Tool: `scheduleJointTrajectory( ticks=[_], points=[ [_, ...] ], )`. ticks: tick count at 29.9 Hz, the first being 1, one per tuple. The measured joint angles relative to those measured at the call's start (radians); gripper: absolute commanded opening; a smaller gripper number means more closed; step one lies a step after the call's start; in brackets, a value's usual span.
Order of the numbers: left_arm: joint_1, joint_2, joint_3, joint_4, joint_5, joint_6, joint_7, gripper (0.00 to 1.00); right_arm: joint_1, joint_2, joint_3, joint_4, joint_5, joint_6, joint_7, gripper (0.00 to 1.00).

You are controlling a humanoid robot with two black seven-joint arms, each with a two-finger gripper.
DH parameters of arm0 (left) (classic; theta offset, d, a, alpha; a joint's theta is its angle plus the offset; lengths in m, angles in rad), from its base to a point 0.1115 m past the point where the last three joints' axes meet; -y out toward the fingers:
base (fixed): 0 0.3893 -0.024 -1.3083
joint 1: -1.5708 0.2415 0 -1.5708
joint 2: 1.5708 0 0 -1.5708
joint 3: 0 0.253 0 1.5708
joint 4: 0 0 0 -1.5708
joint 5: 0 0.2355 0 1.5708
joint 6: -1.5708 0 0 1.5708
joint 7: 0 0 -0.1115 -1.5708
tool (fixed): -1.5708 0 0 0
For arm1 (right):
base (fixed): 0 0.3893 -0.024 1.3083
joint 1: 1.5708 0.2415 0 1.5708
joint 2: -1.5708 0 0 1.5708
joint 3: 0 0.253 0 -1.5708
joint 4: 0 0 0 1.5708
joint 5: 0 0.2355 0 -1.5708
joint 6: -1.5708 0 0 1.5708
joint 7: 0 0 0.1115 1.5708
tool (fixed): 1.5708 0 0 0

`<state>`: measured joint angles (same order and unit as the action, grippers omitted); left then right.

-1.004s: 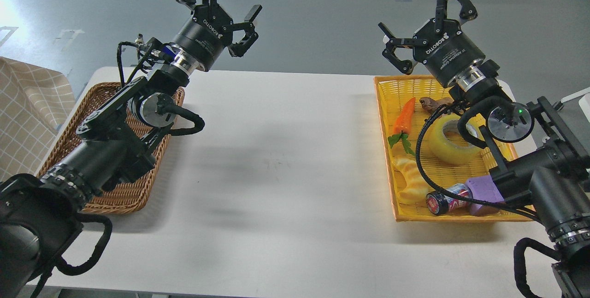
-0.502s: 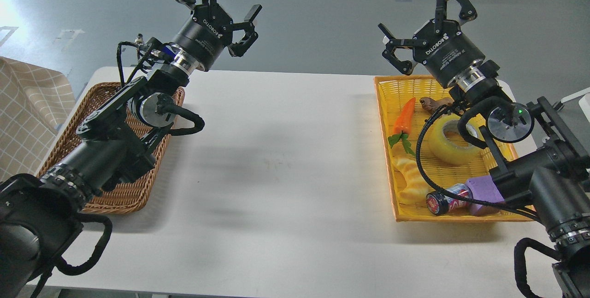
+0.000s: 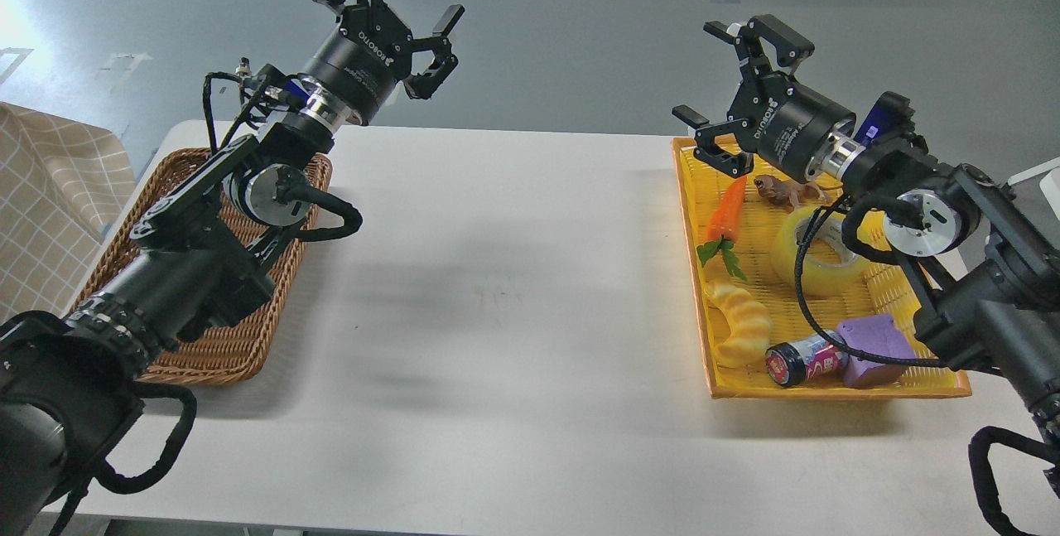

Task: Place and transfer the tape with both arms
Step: 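Move the right gripper over the yellow tape roll in the yellow basket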

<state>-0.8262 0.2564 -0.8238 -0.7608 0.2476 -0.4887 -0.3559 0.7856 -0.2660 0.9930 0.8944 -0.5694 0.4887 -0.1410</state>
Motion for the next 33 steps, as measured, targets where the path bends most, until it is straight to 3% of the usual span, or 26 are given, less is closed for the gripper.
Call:
scheduleJointTrajectory(
  ticks=[15,23,33],
  points=[
    [-0.006,0.02,0.0,-0.001,0.001,0.0,0.002,0.98,0.203,-0.141,-0.393,0.004,-0.281,0.0,-0.003,1.0],
    [-0.008,0.028,0.0,-0.003,0.001,0.0,0.003,0.98,0.219,-0.224,-0.481,0.069,-0.465,0.0,-0.03,1.0],
    [-0.008,0.035,0.0,-0.003,0.001,0.0,0.004,0.98,0.221,-0.391,-0.533,0.146,-0.487,0.0,-0.046,1.0]
  ],
)
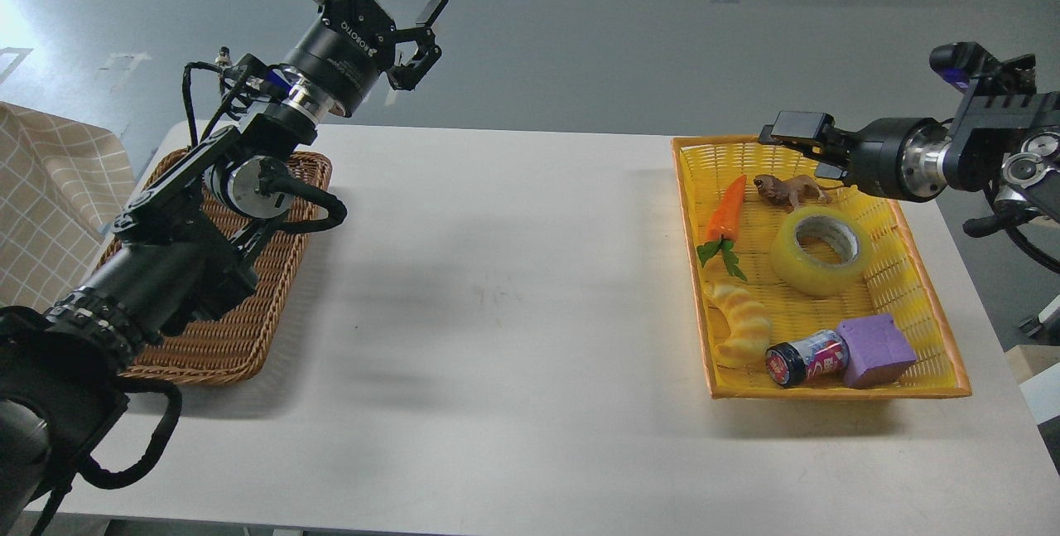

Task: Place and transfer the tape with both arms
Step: 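Move the right gripper over the yellow tape roll in the yellow basket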

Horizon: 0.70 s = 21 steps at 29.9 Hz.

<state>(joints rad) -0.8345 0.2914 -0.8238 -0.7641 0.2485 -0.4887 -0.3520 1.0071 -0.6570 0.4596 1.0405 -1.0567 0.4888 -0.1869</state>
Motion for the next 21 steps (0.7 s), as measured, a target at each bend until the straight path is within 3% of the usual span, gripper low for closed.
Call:
scheduleJointTrajectory(
  ticks=[11,21],
  points=[
    [0.0,0.001,0.0,0.0,0.0,0.0,0.0,0.98,0.004,-0.045,-0.116,0.003,-0.214,0.0,0.0,0.98],
    [0.0,0.005,0.0,0.0,-0.001,0.0,-0.004,0.98,-0.011,-0.046,-0.15,-0.007,-0.264,0.0,0.0,0.95]
  ],
)
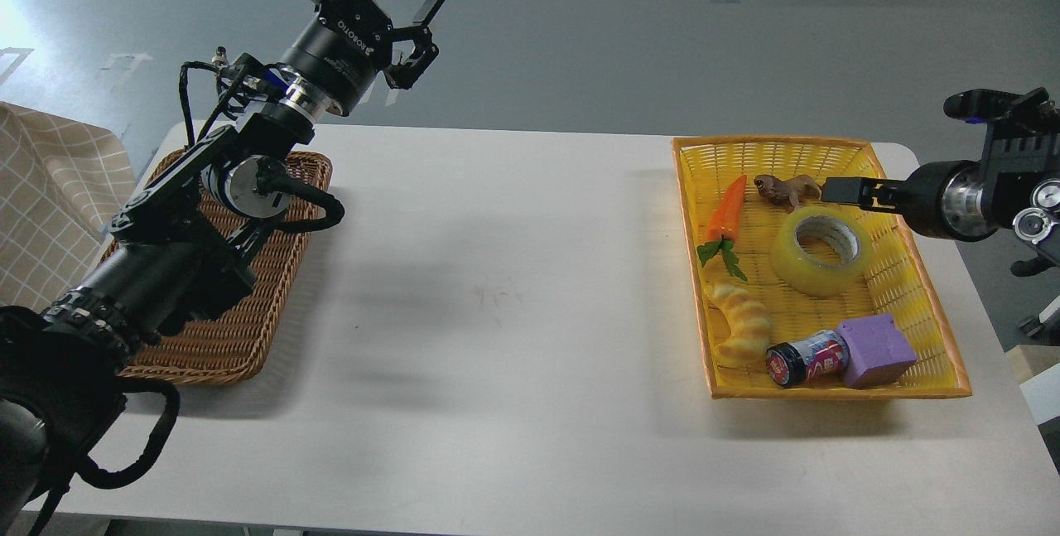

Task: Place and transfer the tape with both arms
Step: 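Move the right gripper over the yellow tape roll in the yellow basket, then lower the right gripper into the tape roll's hole and grasp it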

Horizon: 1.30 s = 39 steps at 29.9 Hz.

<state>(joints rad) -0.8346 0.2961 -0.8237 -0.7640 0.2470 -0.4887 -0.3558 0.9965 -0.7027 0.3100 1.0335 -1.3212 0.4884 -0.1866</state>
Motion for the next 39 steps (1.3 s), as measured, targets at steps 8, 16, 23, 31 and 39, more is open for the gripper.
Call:
scheduleJointTrajectory(
  ticks=[8,16,23,31,39],
  points=[
    [0.0,-0.002,0.0,0.0,-0.001,0.0,0.0,0.98,-0.019,-0.001,-0.009,-0.052,-0.001,0.0,-0.001,0.92],
    [0.0,-0.002,0.0,0.0,-0.002,0.0,0.0,0.98,-0.028,0.002,-0.009,-0.058,0.001,0.0,0.001,0.78],
    [0.002,0.002,0.0,0.0,-0.002,0.0,0.0,0.98,-0.039,0.005,-0.01,-0.081,0.002,0.0,0.001,0.73],
    [0.003,0.0,0.0,0.0,-0.002,0.0,0.0,0.98,-0.04,0.019,-0.01,-0.123,0.007,0.0,0.003,0.71],
    [0.003,0.002,0.0,0.0,-0.002,0.0,0.0,0.98,-0.042,0.038,-0.009,-0.127,0.008,0.0,0.003,0.71]
  ],
)
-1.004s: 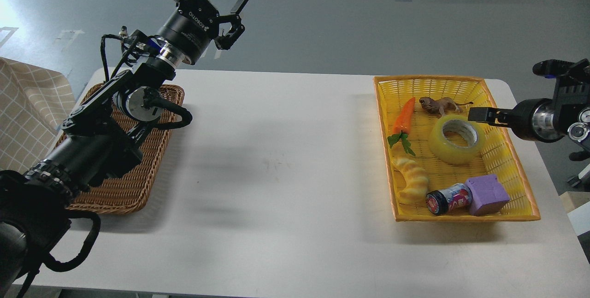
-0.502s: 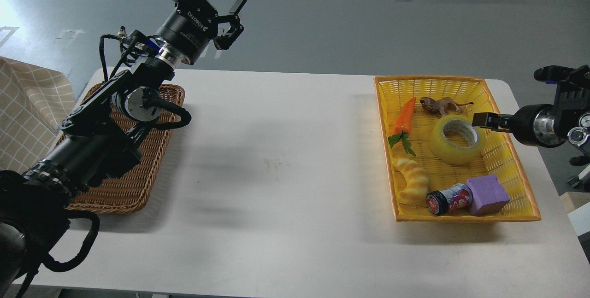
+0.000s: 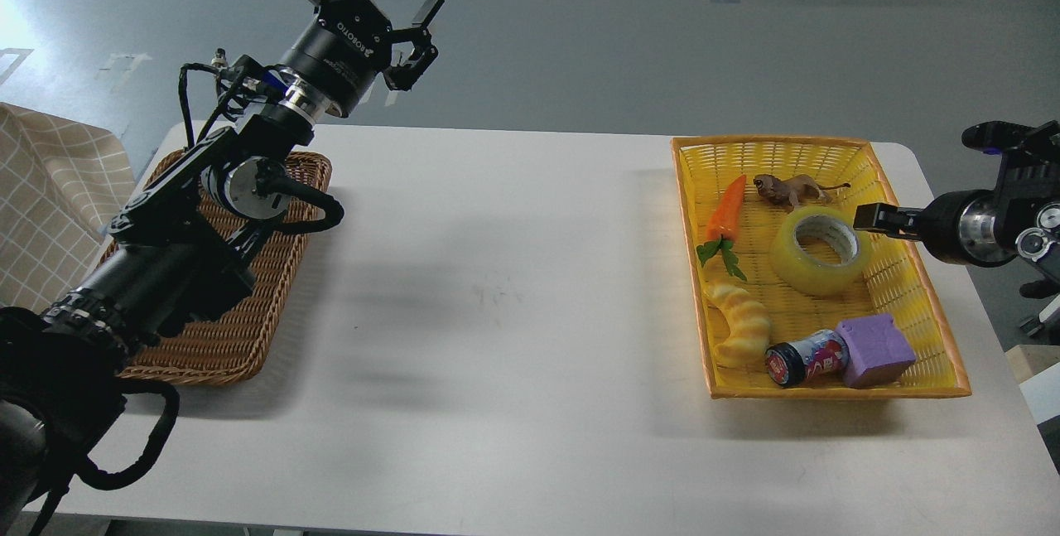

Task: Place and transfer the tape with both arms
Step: 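Lower the right gripper into the tape roll's hole and grasp it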

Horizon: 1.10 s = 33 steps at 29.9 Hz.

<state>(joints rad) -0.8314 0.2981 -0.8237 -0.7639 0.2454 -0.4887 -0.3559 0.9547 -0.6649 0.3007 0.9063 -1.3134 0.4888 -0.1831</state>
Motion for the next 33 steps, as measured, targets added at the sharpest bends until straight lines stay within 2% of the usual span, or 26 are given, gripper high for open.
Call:
scheduleJointTrajectory(
  ticks=[21,24,33],
  points=[
    [0.002,0.005,0.001,0.0,0.0,0.0,-0.001,0.98,-0.028,0.07,-0.001,-0.055,-0.003,0.0,0.0,0.71],
    [0.003,0.011,0.001,0.0,0.0,0.0,-0.001,0.98,-0.028,0.086,-0.001,-0.075,-0.003,0.0,-0.001,0.63],
    [0.003,0.018,0.0,0.0,0.0,0.0,-0.002,0.98,-0.025,0.113,0.0,-0.107,-0.001,0.0,-0.001,0.58]
  ],
)
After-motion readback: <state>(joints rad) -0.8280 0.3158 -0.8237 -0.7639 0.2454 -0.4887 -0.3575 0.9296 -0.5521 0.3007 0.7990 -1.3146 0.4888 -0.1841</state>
